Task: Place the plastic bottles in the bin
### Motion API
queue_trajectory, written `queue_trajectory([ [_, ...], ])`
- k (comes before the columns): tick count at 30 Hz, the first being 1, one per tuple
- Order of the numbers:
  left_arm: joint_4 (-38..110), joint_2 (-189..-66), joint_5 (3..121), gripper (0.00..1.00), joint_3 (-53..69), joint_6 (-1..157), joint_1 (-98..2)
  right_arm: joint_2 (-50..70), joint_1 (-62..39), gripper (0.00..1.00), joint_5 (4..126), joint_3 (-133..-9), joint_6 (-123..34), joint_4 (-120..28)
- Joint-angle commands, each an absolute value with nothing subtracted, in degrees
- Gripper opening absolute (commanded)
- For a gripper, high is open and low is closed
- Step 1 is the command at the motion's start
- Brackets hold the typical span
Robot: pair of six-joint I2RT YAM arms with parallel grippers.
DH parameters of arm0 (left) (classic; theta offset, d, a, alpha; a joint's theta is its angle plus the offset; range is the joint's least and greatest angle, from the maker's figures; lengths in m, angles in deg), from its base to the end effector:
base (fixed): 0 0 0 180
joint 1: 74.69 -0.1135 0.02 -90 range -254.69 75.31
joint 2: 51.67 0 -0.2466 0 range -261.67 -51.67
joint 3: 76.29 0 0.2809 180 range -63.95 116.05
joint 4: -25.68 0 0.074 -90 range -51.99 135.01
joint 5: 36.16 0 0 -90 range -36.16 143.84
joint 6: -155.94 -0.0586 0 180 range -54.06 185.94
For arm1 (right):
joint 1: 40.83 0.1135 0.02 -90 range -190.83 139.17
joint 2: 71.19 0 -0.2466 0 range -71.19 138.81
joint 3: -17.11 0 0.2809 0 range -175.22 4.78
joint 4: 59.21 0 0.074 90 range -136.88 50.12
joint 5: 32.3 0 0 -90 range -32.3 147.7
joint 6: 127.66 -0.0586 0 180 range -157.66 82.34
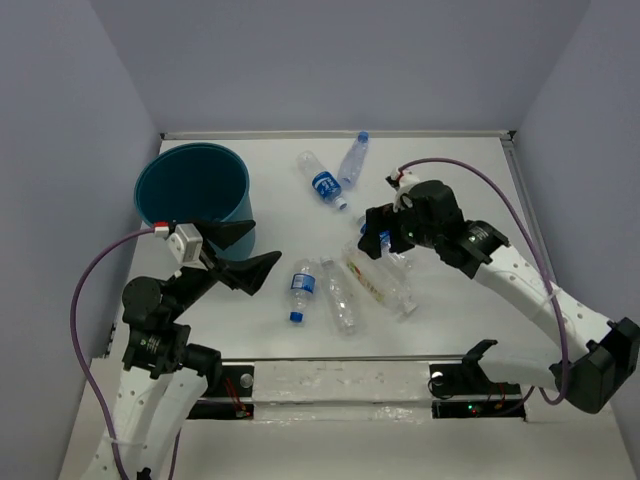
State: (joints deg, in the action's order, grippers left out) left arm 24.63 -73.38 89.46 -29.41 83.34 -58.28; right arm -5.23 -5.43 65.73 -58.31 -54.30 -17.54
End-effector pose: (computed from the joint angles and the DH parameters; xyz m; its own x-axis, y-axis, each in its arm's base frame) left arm 0.1383 -0.0763 0.3779 0.1859 -0.3082 -0.9330 0.8241 0.5659 -0.0227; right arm 0.2466 0.1853 0.3145 -0.6081 -0.0843 -0.7893 -0.5175 0.7962 0.3136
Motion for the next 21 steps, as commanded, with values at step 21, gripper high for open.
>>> queue_trajectory([
  [21, 24.04, -72.23, 91.02, 0.99, -27.48, 81.40, -58.25, 22.24, 3.29, 1.00, 41.26, -66.76, -46.54, -11.99],
])
